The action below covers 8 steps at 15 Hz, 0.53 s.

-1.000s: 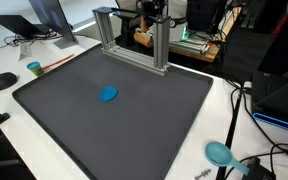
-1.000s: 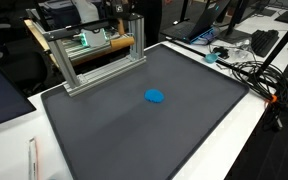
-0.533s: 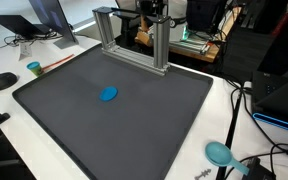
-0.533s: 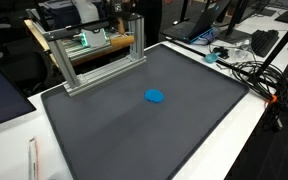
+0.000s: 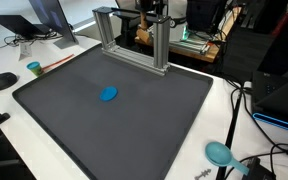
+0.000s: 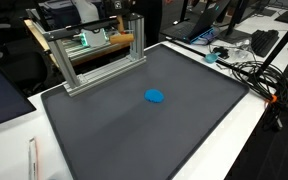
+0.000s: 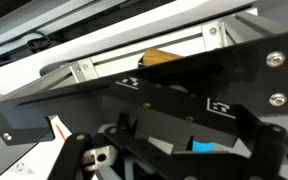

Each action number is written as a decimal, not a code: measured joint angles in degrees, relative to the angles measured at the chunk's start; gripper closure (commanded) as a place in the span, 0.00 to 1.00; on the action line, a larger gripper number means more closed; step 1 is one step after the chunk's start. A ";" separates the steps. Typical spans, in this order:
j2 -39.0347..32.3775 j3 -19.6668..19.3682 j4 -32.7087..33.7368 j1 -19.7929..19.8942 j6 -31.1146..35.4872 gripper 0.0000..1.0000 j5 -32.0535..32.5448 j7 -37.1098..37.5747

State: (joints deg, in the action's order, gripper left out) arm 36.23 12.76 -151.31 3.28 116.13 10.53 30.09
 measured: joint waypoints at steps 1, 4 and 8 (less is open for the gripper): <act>0.00 -0.29 0.00 -0.24 0.00 0.00 0.06 -2.65; 0.00 -1.83 0.00 -1.14 0.78 0.00 0.26 -10.84; -0.01 -4.49 0.21 -1.58 1.00 0.00 0.30 -18.51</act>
State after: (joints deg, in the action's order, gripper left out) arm 36.22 8.27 -151.10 1.69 117.14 10.83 11.58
